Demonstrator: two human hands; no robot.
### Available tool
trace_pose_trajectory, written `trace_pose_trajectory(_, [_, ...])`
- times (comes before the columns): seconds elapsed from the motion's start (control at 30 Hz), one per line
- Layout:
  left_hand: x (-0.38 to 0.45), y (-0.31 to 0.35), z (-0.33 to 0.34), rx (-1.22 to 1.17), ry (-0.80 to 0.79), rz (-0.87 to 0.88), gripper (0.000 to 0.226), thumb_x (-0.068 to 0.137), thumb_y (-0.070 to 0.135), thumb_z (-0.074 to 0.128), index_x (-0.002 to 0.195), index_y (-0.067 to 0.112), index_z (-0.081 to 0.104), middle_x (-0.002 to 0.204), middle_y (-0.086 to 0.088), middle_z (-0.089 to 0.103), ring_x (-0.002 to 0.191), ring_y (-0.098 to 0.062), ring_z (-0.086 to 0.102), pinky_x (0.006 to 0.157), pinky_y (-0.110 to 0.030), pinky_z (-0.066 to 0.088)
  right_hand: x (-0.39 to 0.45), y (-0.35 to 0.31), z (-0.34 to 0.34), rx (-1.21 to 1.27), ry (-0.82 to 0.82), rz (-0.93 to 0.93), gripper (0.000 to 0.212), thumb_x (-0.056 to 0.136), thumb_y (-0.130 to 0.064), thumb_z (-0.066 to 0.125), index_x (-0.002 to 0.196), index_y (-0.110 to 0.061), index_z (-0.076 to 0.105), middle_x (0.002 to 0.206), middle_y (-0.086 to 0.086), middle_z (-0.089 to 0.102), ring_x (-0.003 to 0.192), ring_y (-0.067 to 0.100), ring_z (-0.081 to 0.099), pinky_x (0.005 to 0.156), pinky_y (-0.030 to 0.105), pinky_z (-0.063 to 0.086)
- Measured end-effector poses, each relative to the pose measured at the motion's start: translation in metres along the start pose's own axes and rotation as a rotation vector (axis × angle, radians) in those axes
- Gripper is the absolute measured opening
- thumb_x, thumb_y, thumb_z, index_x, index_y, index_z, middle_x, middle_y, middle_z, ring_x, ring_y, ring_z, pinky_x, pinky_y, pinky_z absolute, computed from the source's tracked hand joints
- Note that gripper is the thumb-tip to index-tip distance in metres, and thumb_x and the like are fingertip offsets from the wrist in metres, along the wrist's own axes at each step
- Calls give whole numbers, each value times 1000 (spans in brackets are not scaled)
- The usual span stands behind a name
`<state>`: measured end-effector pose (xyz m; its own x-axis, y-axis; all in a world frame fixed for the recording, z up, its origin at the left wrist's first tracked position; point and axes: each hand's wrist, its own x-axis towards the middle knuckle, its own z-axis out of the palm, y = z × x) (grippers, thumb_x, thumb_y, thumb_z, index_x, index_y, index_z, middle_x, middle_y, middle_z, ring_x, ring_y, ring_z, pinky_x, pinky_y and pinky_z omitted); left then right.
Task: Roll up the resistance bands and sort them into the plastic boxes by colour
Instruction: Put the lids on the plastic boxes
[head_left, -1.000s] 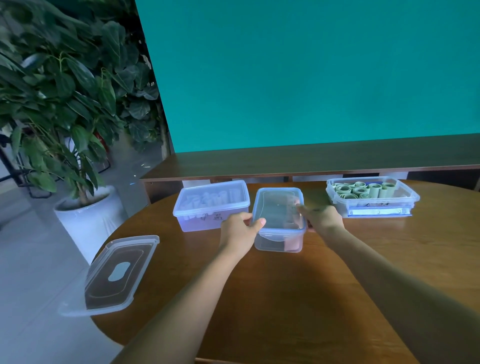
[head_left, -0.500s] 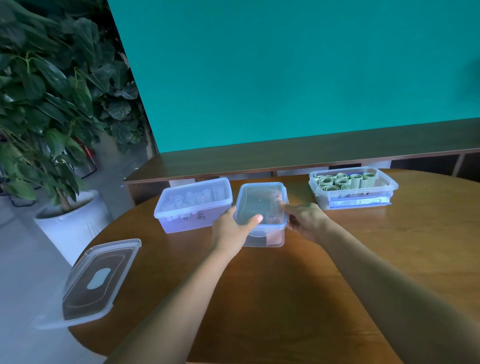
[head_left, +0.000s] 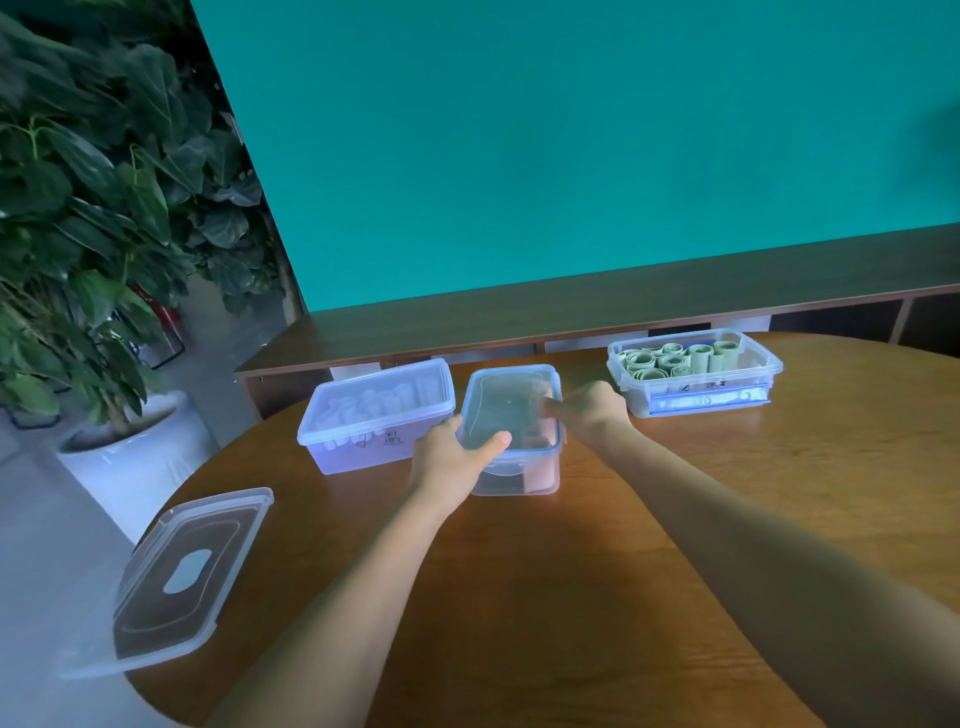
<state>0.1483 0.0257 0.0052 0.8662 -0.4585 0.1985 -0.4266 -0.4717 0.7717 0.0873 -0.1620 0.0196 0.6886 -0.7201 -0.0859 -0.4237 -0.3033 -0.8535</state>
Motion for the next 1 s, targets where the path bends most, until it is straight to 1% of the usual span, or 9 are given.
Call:
trace_pose_trajectory(0.13, [4, -3, 1, -10, 0, -10, 35, 84, 51, 74, 111, 29, 70, 99, 16, 69, 92, -2, 63, 66, -18, 46, 6, -4, 4, 58, -10, 50, 39, 87, -37, 76, 74, -10, 51, 69, 1, 50, 57, 14, 46, 48, 25, 35])
trace_pose_trajectory(0.37, [5, 0, -1, 40, -16, -30, 36, 85, 54, 71, 110, 29, 67, 100, 14, 69, 88, -2, 62, 57, -16, 42, 6, 3, 7, 73, 16, 23, 38, 85, -40, 75, 75, -6, 63, 70, 4, 59, 58, 18, 51, 54, 26, 41])
trace_pose_trajectory(0.47, [4, 5, -3, 93, -40, -41, 37, 86, 56, 69, 110, 29, 62, 102, 12, 67, 83, -1, 58, 55, -15, 38, -2, 3, 5, -7, 37, -37, 49, 93, -41, 66, 59, -11, 49, 58, 0, 46, 52, 17, 38, 49, 27, 32])
trace_pose_trajectory(0.57, [-2, 3, -9, 87, -37, -37, 55, 86, 57, 68, 131, 27, 58, 128, 9, 64, 106, -13, 61, 72, -18, 45, -17, 0, 6, -125, 107, -144, 47, 99, -42, 54, 64, -11, 47, 63, 1, 50, 58, 20, 45, 49, 28, 30])
trace_pose_trajectory(0.63, [-9, -1, -21, 90, 11, -62, 78, 86, 61, 67, 149, 22, 44, 146, 5, 52, 131, -19, 51, 96, -29, 45, -30, -7, 7, -147, 161, -253, 33, 99, -41, 51, 86, -12, 60, 84, 4, 62, 78, 25, 57, 58, 28, 37])
trace_pose_trajectory(0.7, [-19, -8, -41, 108, 59, -70, 82, 86, 62, 65, 153, 22, 39, 150, 3, 50, 135, -21, 48, 107, -38, 43, -49, -19, 13, -108, 175, -364, 27, 100, -37, 53, 102, -14, 66, 99, 5, 65, 90, 27, 60, 69, 29, 42])
trace_pose_trajectory(0.83, [-59, -28, -106, 161, 163, -55, 57, 91, 43, 69, 142, 22, 55, 134, 5, 63, 119, -17, 60, 94, -26, 43, -104, -52, 45, -101, 6, -505, 31, 101, -39, 54, 99, -11, 68, 84, 9, 68, 82, 32, 64, 73, 37, 52])
trace_pose_trajectory(0.9, [-87, -45, -142, 191, 206, -41, 44, 91, 35, 71, 132, 22, 64, 126, 7, 68, 112, -12, 64, 92, -22, 42, -136, -62, 74, -119, -134, -545, 31, 101, -40, 55, 103, -12, 70, 87, 6, 70, 86, 29, 66, 72, 32, 48])
trace_pose_trajectory(1.0, [-127, -79, -186, 250, 220, -81, 25, 90, 32, 73, 115, 28, 72, 111, 15, 70, 101, -7, 66, 88, -20, 47, -179, -67, 122, -197, -356, -621, 37, 102, -41, 53, 108, -8, 69, 102, 6, 72, 99, 25, 66, 85, 29, 49])
